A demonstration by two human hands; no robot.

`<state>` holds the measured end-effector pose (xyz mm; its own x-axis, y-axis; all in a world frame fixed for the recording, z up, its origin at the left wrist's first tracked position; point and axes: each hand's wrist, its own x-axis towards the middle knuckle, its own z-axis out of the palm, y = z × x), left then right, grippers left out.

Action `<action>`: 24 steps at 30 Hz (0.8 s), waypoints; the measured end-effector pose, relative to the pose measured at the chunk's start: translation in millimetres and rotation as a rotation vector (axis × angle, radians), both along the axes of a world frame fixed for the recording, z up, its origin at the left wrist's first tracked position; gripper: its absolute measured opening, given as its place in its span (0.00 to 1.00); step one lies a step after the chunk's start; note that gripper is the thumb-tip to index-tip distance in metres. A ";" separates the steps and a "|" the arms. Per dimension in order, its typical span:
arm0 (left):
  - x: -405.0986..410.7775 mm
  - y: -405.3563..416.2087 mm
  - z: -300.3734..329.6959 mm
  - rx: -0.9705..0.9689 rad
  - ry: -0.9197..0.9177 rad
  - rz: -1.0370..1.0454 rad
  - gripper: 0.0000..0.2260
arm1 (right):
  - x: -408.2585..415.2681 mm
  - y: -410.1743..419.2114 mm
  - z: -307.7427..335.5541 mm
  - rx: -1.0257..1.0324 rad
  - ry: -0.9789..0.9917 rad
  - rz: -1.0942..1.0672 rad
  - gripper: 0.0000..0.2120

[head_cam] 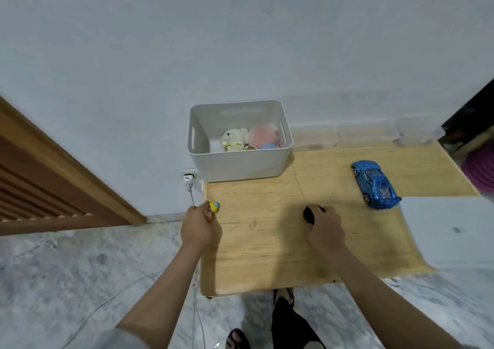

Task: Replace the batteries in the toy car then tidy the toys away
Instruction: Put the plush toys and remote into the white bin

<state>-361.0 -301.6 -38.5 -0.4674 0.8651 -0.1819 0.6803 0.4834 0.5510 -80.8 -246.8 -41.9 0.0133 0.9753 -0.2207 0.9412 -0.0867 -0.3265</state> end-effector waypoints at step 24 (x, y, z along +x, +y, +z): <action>-8.0 167.1 129.5 0.218 -0.231 0.182 0.08 | -115.8 167.1 141.7 0.200 0.345 0.521 0.21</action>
